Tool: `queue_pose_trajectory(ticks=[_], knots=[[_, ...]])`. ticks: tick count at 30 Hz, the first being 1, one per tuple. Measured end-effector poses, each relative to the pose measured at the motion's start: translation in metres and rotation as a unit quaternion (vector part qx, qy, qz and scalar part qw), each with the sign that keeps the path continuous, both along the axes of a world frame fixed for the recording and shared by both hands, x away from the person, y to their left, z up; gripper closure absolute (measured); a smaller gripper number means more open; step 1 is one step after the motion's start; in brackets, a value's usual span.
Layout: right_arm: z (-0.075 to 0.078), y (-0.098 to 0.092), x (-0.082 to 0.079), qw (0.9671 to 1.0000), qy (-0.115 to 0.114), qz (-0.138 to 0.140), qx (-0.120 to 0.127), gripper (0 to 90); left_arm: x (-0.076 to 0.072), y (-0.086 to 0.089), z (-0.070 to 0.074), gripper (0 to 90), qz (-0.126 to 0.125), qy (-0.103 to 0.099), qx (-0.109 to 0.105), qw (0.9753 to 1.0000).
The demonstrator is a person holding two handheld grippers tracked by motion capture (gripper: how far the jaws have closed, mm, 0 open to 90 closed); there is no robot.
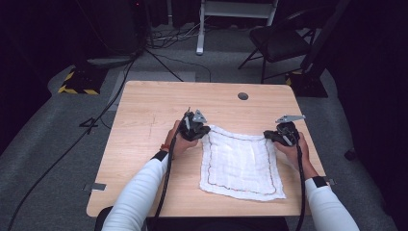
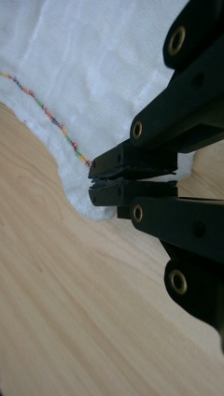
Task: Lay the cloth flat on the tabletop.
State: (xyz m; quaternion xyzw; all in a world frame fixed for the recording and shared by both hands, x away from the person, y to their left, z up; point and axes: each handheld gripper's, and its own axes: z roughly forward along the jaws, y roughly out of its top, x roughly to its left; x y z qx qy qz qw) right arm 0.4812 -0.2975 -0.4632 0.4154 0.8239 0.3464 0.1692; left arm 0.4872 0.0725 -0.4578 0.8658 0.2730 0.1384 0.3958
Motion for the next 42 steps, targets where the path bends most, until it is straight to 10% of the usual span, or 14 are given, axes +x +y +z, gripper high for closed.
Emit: queue_pose_trajectory(ticks=[17, 23, 26, 37, 42], knots=[[0.054, 0.040, 0.035, 0.9934, -0.115, 0.010, 0.003, 85.0, 0.022, 0.037, 0.037, 85.6, 0.069, -0.055, 0.004, 0.9961], [0.049, 0.054, 0.057, 0.9924, -0.122, -0.003, -0.012, 77.5, 0.044, 0.032, 0.032, 82.7, 0.136, -0.064, 0.025, 0.9884], [0.041, 0.055, 0.069, 0.9929, -0.109, -0.037, -0.032, 62.3, 0.048, 0.030, 0.029, 63.8, 0.166, -0.057, 0.014, 0.9844], [0.012, 0.011, 0.024, 0.9990, -0.039, 0.020, -0.013, 49.5, -0.015, 0.018, -0.004, 27.2, 0.049, 0.037, -0.020, 0.9979], [-0.002, -0.001, -0.007, 0.9975, -0.009, 0.069, 0.013, 48.1, -0.051, 0.000, -0.020, 20.9, -0.004, 0.056, 0.047, 0.9973]])
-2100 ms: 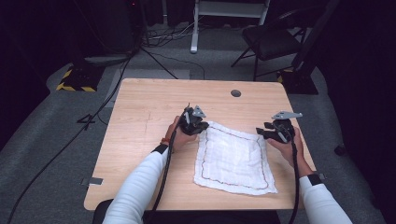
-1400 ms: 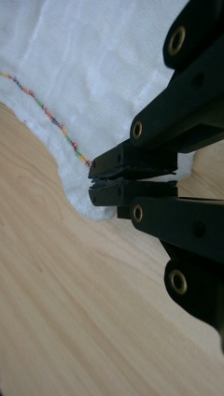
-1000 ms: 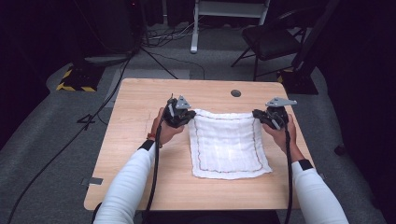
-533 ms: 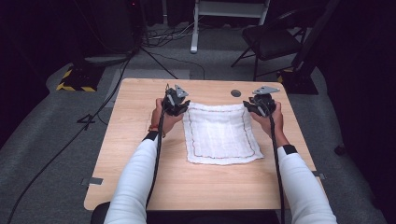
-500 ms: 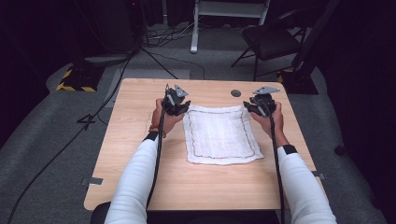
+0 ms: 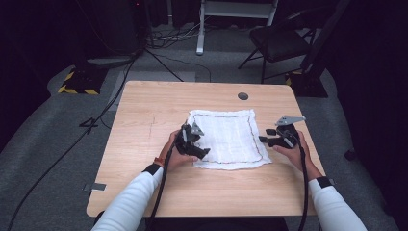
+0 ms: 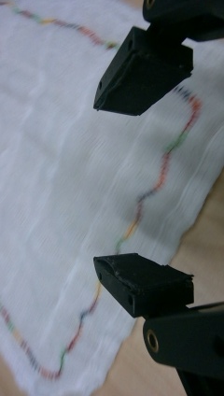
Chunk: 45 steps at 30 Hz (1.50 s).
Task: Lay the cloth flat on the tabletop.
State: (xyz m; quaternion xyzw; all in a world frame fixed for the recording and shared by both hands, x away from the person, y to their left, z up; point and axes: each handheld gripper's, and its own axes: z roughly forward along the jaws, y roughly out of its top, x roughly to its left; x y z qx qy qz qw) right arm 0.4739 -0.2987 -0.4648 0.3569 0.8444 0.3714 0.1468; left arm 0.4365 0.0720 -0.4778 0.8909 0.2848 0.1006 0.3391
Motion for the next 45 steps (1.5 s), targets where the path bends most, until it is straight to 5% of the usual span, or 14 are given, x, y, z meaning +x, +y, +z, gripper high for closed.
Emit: queue_pose_trajectory(ticks=[3, 7, 9, 13, 19, 22, 26, 30, 32, 39, 45], knots=[[-0.010, -0.002, -0.014, 0.9995, 0.018, 0.014, -0.023, 48.8, -0.015, -0.001, -0.002, 22.7, -0.016, 0.002, 0.006, 0.9999], [-0.014, -0.006, -0.028, 0.9989, 0.026, 0.023, -0.032, 49.7, -0.030, 0.001, -0.004, 42.2, -0.037, 0.004, 0.015, 0.9992], [-0.015, -0.009, -0.034, 0.9987, 0.027, 0.020, -0.040, 49.4, -0.032, 0.004, -0.007, 51.9, -0.038, 0.013, 0.030, 0.9987], [-0.021, -0.013, -0.042, 0.9979, 0.032, 0.019, -0.052, 49.7, -0.033, 0.011, -0.007, 66.5, -0.046, 0.017, 0.028, 0.9984], [-0.023, -0.014, -0.052, 0.9982, 0.034, 0.030, -0.039, 59.4, -0.037, 0.016, -0.007, 78.4, -0.058, 0.022, 0.028, 0.9977], [-0.022, -0.013, -0.062, 0.9977, 0.038, 0.041, -0.039, 59.6, -0.042, 0.023, -0.007, 77.8, -0.055, 0.034, 0.019, 0.9978], [-0.022, -0.009, -0.074, 0.9974, 0.035, 0.046, -0.043, 59.6, -0.051, 0.028, -0.007, 73.7, -0.052, 0.024, 0.027, 0.9980], [-0.021, -0.006, -0.085, 0.9967, 0.039, 0.051, -0.050, 59.6, -0.064, 0.031, -0.006, 61.8, -0.046, 0.024, 0.028, 0.9982], [-0.020, -0.005, -0.089, 0.9961, 0.042, 0.052, -0.058, 59.5, -0.068, 0.032, -0.004, 48.7, -0.032, 0.016, 0.036, 0.9987], [-0.012, -0.005, -0.097, 0.9964, 0.028, 0.051, -0.062, 48.5, -0.061, 0.061, 0.017, 26.7, 0.021, -0.006, -0.040, 0.9990], [-0.001, 0.012, -0.097, 0.9975, -0.001, 0.063, -0.031, 43.8, -0.047, 0.069, 0.019, 22.0, 0.039, -0.018, -0.036, 0.9984]])
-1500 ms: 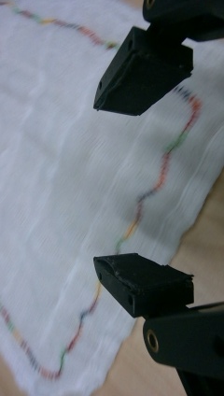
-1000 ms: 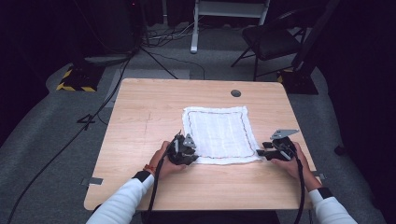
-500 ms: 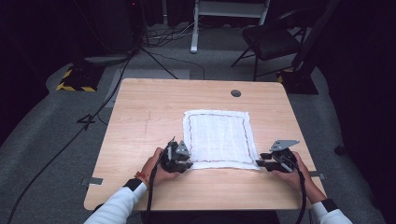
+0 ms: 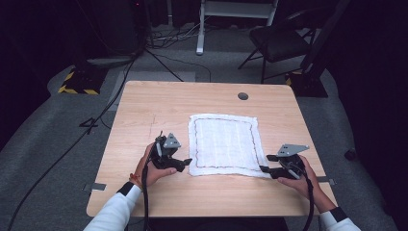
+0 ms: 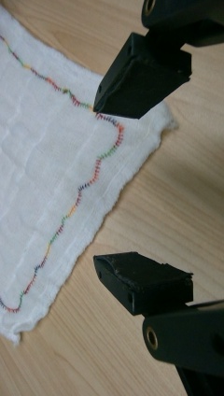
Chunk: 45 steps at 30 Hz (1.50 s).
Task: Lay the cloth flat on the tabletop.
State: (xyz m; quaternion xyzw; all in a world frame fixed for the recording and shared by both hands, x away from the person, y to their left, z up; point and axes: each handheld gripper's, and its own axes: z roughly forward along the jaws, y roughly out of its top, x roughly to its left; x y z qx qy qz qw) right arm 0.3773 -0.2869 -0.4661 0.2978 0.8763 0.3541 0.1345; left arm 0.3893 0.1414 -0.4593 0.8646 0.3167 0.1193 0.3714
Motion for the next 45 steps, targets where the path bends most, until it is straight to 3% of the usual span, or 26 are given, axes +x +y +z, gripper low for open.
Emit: queue_pose_trajectory(ticks=[4, 6, 9, 11, 12, 16, 19, 24, 26, 28, 31, 33, 35, 45], knots=[[0.000, 0.019, 0.002, 0.9998, -0.011, 0.018, 0.002, 41.0, 0.015, 0.002, -0.002, 21.4, 0.009, 0.002, -0.003, 1.0000], [0.002, 0.028, 0.003, 0.9994, -0.018, 0.029, 0.008, 40.3, 0.021, 0.002, -0.002, 21.8, 0.015, -0.016, 0.006, 0.9997], [0.005, 0.044, 0.006, 0.9986, -0.028, 0.042, 0.011, 40.2, 0.033, 0.003, -0.002, 22.2, 0.023, -0.004, 0.001, 0.9997], [0.007, 0.058, 0.009, 0.9978, -0.034, 0.056, 0.014, 41.2, 0.040, 0.003, -0.001, 23.1, 0.031, -0.013, -0.002, 0.9994], [0.008, 0.064, 0.009, 0.9975, -0.035, 0.060, 0.015, 42.0, 0.045, 0.003, -0.002, 23.3, 0.034, -0.004, -0.007, 0.9994], [0.007, 0.099, 0.010, 0.9944, -0.042, 0.096, 0.014, 45.4, 0.057, 0.004, -0.007, 22.9, 0.050, 0.007, -0.036, 0.9981], [0.004, 0.126, 0.009, 0.9916, -0.043, 0.121, 0.016, 46.2, 0.060, 0.002, -0.008, 23.1, 0.050, -0.012, -0.018, 0.9985], [-0.002, 0.163, 0.006, 0.9868, -0.050, 0.153, 0.015, 47.3, 0.072, 0.000, -0.007, 22.8, 0.058, -0.007, -0.029, 0.9979], [-0.005, 0.179, 0.003, 0.9833, -0.048, 0.175, 0.013, 47.3, 0.076, -0.002, -0.008, 23.2, 0.064, -0.012, -0.027, 0.9975], [-0.009, 0.192, 0.000, 0.9808, -0.049, 0.189, 0.008, 47.1, 0.081, -0.003, -0.008, 22.7, 0.064, -0.004, -0.024, 0.9977], [-0.013, 0.205, -0.004, 0.9782, -0.046, 0.202, 0.006, 46.1, 0.089, -0.005, -0.010, 22.7, 0.070, -0.002, -0.023, 0.9973], [-0.017, 0.213, -0.006, 0.9773, -0.052, 0.205, -0.003, 44.7, 0.096, -0.007, -0.011, 22.6, 0.080, -0.004, -0.011, 0.9967], [-0.021, 0.219, -0.007, 0.9773, -0.054, 0.205, -0.011, 44.6, 0.100, -0.008, -0.013, 22.6, 0.085, -0.001, -0.017, 0.9962], [-0.029, 0.226, 0.003, 0.9807, -0.045, 0.190, -0.012, 53.5, 0.119, -0.012, -0.023, 21.4, 0.101, 0.005, -0.004, 0.9948]])
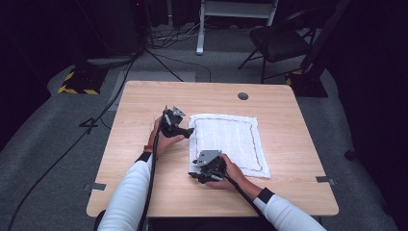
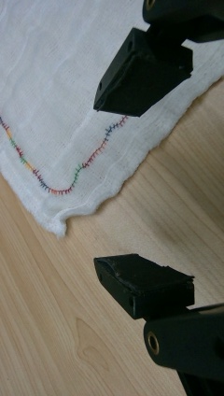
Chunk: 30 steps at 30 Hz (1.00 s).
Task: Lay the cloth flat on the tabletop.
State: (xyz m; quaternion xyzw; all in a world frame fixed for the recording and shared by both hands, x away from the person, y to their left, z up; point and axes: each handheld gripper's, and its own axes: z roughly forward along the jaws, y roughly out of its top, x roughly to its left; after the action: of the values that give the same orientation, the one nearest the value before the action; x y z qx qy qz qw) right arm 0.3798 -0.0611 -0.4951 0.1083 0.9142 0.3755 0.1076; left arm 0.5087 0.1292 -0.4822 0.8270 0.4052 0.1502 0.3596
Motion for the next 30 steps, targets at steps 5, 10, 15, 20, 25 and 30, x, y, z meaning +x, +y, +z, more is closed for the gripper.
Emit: queue_pose_trajectory(ticks=[5, 10, 15, 20, 25, 30], knots=[[0.000, -0.001, 0.003, 0.9999, 0.006, -0.015, 0.001, 70.9, 0.011, -0.002, -0.002, 21.1, 0.014, -0.003, -0.008, 0.9999], [0.001, 0.003, 0.003, 0.9998, -0.003, -0.017, -0.011, 82.9, 0.020, -0.002, -0.004, 20.9, 0.031, -0.006, -0.010, 0.9994], [0.002, 0.003, 0.003, 0.9999, 0.005, -0.011, -0.009, 86.1, 0.022, 0.000, -0.008, 20.7, 0.037, -0.001, -0.014, 0.9992], [0.004, 0.006, -0.006, 1.0000, 0.006, 0.005, -0.005, 86.5, 0.022, 0.006, -0.007, 20.4, 0.049, -0.002, -0.020, 0.9986], [0.007, 0.013, -0.019, 0.9996, 0.008, 0.028, -0.003, 86.6, 0.022, 0.005, -0.010, 20.1, 0.042, 0.006, -0.021, 0.9989], [0.009, 0.017, -0.027, 0.9991, 0.006, 0.042, -0.003, 86.6, 0.022, -0.003, -0.013, 20.1, 0.037, 0.006, -0.014, 0.9992]])
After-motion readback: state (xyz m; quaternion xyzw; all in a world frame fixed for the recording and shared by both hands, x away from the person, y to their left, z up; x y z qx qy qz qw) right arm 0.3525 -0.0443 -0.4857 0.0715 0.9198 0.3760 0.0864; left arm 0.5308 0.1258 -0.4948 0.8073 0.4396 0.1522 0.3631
